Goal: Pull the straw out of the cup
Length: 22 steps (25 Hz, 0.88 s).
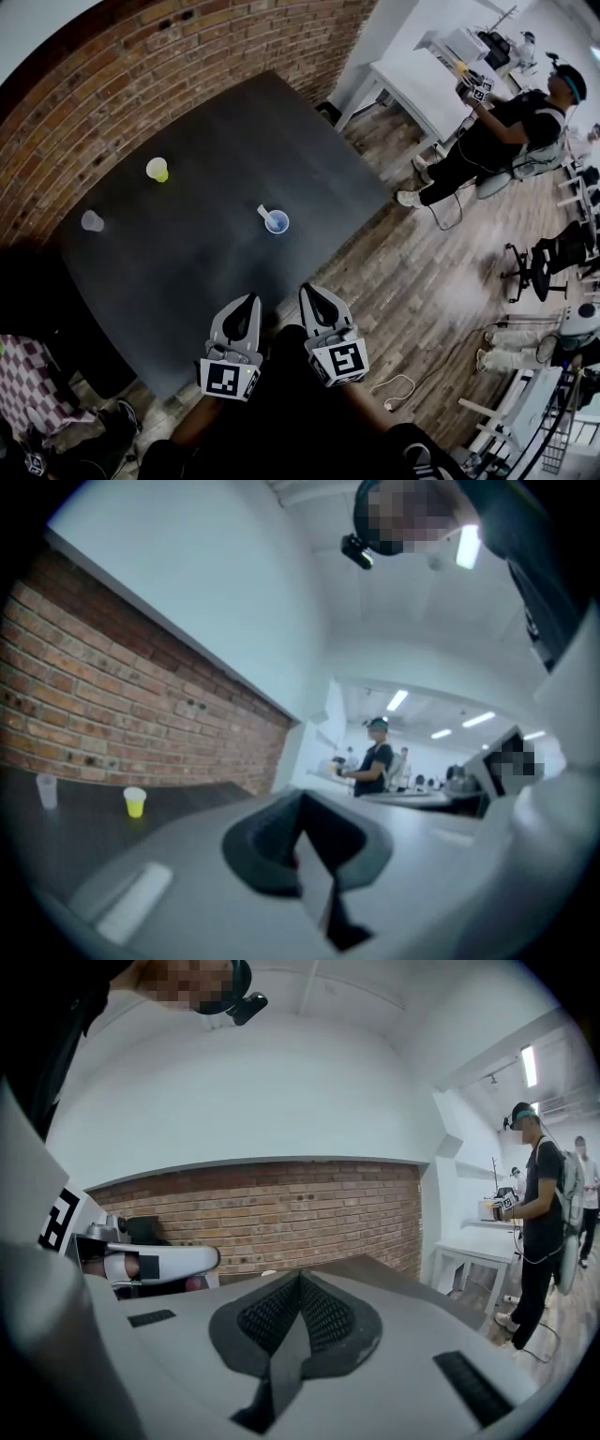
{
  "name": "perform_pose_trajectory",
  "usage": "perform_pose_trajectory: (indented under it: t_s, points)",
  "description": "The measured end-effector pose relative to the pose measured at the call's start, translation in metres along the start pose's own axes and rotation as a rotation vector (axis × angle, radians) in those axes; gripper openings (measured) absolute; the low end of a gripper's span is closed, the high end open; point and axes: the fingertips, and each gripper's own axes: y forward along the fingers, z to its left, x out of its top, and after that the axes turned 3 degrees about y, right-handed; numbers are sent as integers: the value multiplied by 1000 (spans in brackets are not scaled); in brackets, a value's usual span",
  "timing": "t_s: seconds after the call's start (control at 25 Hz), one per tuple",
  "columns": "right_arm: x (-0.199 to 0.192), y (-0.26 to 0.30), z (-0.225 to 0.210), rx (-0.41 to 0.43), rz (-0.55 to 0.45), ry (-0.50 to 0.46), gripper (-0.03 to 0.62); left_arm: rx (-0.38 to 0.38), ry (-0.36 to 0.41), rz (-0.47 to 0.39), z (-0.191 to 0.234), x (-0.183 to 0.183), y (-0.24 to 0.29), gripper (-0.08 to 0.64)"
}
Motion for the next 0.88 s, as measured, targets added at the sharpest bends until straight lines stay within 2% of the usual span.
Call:
perform_pose_trajectory:
  t_s: [0.2, 0.32, 0.88]
  points:
    - [-3, 18, -9, 25, 15, -12, 5, 38, -19, -3, 11, 1, 16, 2]
    - [-3, 35, -20, 53, 7, -3, 5, 54, -3, -3, 15, 2, 33, 2]
    - [-40, 105, -55, 143, 151, -12, 6, 126, -7, 48, 34, -15, 91, 2]
